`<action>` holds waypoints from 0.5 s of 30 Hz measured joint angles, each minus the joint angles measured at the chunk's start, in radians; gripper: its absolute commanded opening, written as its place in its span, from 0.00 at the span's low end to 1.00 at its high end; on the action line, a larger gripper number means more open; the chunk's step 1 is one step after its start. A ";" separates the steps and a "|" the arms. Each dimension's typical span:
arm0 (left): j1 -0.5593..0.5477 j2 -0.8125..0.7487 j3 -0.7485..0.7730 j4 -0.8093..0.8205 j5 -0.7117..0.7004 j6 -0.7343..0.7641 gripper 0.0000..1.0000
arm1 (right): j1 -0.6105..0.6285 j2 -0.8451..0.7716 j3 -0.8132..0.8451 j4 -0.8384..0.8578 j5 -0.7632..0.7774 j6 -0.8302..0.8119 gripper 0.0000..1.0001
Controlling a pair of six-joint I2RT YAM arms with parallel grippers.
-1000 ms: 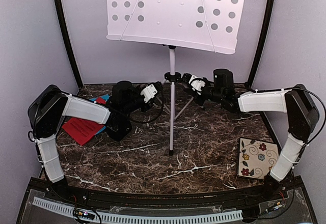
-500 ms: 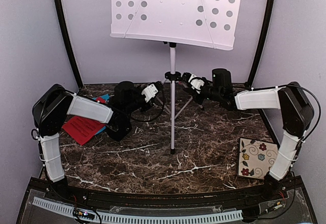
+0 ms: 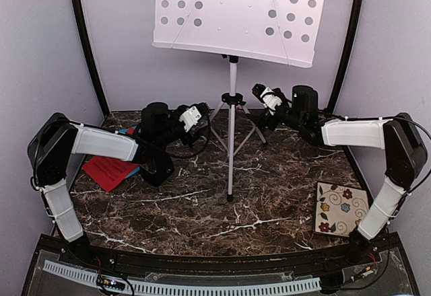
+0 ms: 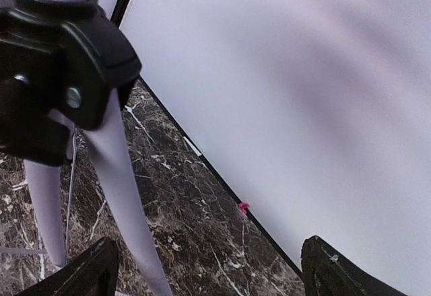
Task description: Set up the instrument practice props
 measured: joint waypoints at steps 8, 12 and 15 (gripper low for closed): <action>-0.006 -0.154 -0.037 -0.111 0.019 -0.146 0.71 | 0.056 -0.161 -0.129 0.031 0.039 0.114 0.97; -0.002 -0.259 -0.031 -0.262 -0.002 -0.279 0.73 | 0.075 -0.233 -0.179 0.010 0.057 0.228 0.99; 0.023 -0.319 -0.002 -0.386 0.009 -0.381 0.73 | 0.077 -0.270 -0.192 -0.027 0.068 0.319 0.99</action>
